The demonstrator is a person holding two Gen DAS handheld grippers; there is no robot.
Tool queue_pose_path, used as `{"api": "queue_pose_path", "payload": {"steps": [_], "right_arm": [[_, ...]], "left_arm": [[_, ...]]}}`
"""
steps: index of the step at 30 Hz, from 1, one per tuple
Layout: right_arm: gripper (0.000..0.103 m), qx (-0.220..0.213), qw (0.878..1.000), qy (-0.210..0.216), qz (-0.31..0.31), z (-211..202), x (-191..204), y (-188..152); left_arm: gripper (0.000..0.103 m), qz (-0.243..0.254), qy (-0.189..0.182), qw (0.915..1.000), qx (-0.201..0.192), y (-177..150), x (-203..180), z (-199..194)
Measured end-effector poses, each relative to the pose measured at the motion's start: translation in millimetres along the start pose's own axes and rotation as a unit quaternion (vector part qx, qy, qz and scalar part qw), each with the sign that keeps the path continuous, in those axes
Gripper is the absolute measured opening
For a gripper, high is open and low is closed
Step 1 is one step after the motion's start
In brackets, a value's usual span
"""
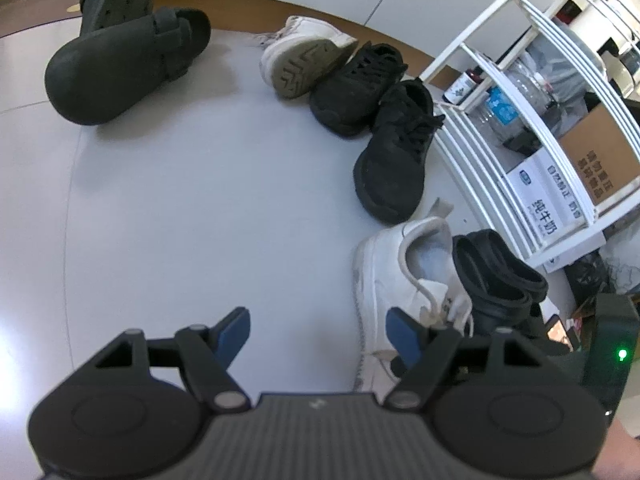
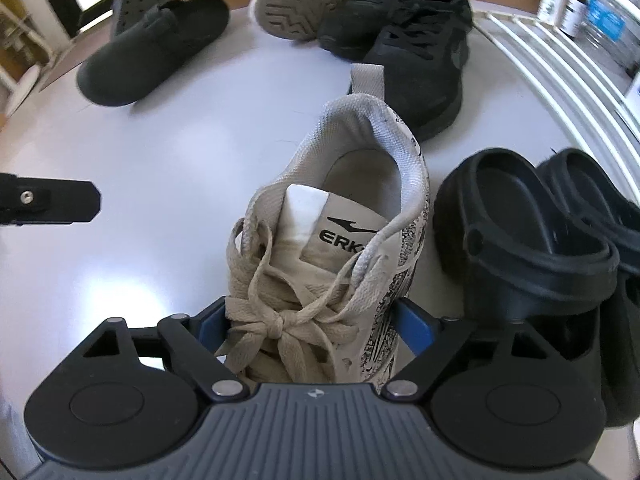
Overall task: Organize scattered shoes
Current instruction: 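Grasp the ERKE sneaker heel with the right gripper while the left gripper opens and withdraws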
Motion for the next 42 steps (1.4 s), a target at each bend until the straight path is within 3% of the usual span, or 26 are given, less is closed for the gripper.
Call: {"api": "queue_pose_path", "payload": {"steps": [6, 11, 18, 21, 25, 32, 36, 38, 42], "right_arm": [[0.079, -0.006, 1.0, -0.002, -0.027, -11.6, -9.2, 2.3], [0.076, -0.016, 1.0, -0.004, -0.013, -24.5, -17.2, 4.8], [0.082, -0.051, 0.999, 0.013, -0.013, -28.9, -6.9, 7.0], [0.093, -0.083, 0.996, -0.01, -0.01, -32.7, -8.5, 9.0], [0.094, -0.104, 0.992, -0.049, -0.049, -32.8, -6.3, 6.6], [0.096, -0.066, 0.998, -0.016, -0.018, -24.7, -7.1, -1.8], [0.096, -0.047, 0.998, -0.04, -0.025, -12.4, -11.1, -6.6], [0.095, -0.047, 0.998, -0.049, -0.02, -7.2, -14.7, -10.3], [0.09, -0.047, 0.998, -0.04, -0.03, 0.3, -16.6, -14.2]], "left_arm": [[0.078, 0.01, 0.004, 0.9999, 0.003, 0.0, -10.8, 3.3], [0.086, 0.001, 0.006, 0.9999, -0.015, 6.2, -14.6, 0.7], [0.098, 0.005, -0.006, 0.9997, -0.022, 10.4, -20.2, -2.8], [0.103, 0.013, -0.009, 0.9992, -0.036, 14.2, -22.8, -9.1], [0.103, 0.015, -0.006, 0.9983, -0.055, 19.3, -21.1, -15.0], [0.103, -0.007, -0.017, 0.9989, -0.044, 18.1, -11.5, -15.5], [0.101, -0.039, -0.014, 0.9985, -0.035, 17.4, 0.2, -12.9], [0.099, -0.041, 0.006, 0.9989, -0.019, 15.9, 5.0, -7.5], [0.094, -0.057, 0.005, 0.9984, -0.003, 12.0, 10.1, -0.3]]}}
Point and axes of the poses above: each gripper's, at about its wrist camera, not at the fingertips, and z roughly the way its jaws point, x to its left, y to its top, the point moved 8 cm from there along z, roughly the way its jaws point, and after that the axes turned 10 degrees about y, right-handed, at the moved point
